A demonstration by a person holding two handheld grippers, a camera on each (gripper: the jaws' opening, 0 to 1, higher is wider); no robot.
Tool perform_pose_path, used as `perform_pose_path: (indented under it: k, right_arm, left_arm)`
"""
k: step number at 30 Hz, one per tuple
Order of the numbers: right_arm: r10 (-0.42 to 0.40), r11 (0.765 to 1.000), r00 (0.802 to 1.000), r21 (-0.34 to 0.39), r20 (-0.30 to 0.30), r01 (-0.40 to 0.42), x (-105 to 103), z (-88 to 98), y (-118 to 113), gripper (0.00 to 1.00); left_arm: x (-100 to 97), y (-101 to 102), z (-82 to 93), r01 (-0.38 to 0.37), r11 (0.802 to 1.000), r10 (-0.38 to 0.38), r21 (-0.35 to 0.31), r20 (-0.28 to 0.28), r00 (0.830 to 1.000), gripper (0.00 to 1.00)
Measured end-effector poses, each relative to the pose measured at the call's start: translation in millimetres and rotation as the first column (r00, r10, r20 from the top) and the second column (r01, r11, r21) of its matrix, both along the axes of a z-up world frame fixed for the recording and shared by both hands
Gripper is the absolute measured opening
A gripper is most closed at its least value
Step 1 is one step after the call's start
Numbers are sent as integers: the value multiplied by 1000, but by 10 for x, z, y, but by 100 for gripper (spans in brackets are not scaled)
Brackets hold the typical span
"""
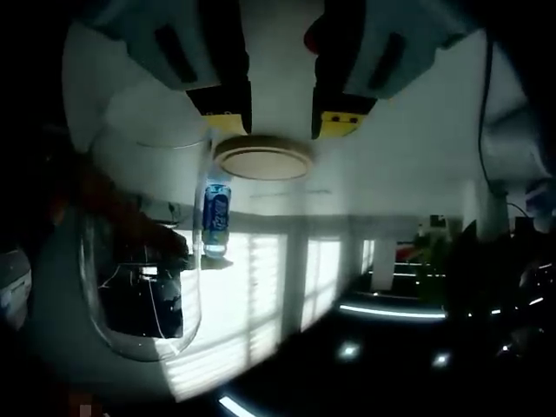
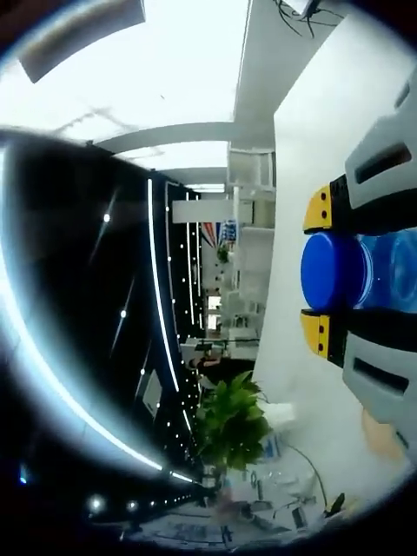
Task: Open the cover put in the Mizone put the cover back on
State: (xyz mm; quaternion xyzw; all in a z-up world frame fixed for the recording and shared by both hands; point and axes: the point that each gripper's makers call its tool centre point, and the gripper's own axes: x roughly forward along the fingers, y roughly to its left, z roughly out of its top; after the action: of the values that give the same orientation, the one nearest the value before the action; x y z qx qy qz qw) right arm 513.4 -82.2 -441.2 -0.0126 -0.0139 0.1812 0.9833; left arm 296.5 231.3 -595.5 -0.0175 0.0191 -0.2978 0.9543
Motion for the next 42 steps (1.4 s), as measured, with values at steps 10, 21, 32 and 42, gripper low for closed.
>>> perform_pose_path:
  k: [10,21,32,42]
  right_arm:
    - [65,998,998,-26,13,-65,-122,60,328,25]
    - [181,983,983,-19,19,-181,-271,122,809,25]
    - [250,968,968,-22,14,-249,-263,89,1205,25]
    - [345,938,938,-29,25,-345,-437,161,1532,25]
  left_arm:
    - [-1,5,2,-1,1000,1,1,3,1000,22]
    - [11,17,-2,-4,1000,4,-8,-5,1000,22]
    - [16,22,-1,-11,1000,11,-8,-4,1000,22]
    - [5,1,-6,0,1000,0,-2,-3,1000,22]
